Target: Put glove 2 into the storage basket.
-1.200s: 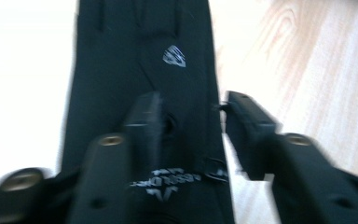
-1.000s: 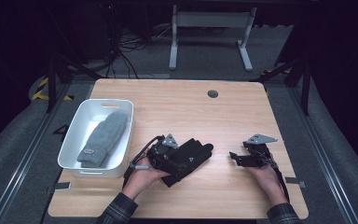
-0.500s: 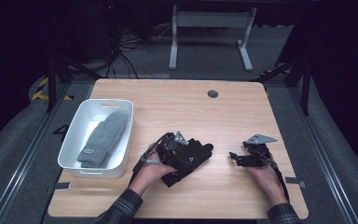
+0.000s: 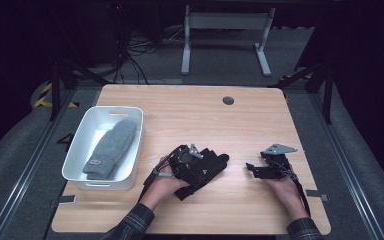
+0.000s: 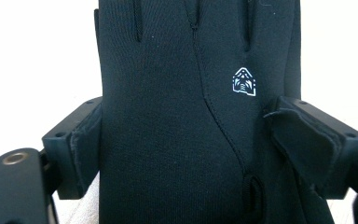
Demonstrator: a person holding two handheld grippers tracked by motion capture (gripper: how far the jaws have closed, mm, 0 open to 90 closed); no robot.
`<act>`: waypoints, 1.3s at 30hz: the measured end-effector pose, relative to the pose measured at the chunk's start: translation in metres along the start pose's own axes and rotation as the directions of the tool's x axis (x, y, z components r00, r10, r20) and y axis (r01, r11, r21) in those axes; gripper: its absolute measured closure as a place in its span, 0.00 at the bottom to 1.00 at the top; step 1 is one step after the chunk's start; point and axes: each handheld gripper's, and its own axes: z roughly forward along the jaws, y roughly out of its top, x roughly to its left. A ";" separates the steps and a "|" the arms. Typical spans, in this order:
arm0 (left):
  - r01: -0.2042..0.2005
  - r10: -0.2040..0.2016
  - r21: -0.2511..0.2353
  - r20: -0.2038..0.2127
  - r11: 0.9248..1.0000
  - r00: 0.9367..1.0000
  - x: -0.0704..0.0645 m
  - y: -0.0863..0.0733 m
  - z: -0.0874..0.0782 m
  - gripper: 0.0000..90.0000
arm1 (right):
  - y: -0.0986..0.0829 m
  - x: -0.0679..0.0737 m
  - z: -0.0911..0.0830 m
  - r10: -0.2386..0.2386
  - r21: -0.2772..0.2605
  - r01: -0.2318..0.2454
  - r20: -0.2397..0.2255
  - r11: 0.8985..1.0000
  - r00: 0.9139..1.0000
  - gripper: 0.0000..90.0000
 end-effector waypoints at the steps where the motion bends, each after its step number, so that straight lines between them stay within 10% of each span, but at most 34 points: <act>1: 0.000 0.000 0.000 -0.001 1.000 1.000 0.000 0.000 0.000 0.18 | 0.000 0.000 0.000 0.001 0.001 -0.001 0.000 1.000 1.000 0.25; 17: -0.006 0.006 0.017 0.043 1.000 0.999 -0.004 0.002 -0.007 0.71 | 0.000 0.000 0.000 0.000 0.002 0.000 0.000 1.000 1.000 0.25; 39: 0.086 -0.082 -0.037 0.091 0.996 0.992 -0.003 0.010 -0.045 0.77 | 0.000 0.000 0.000 -0.001 0.003 0.001 -0.002 1.000 1.000 0.25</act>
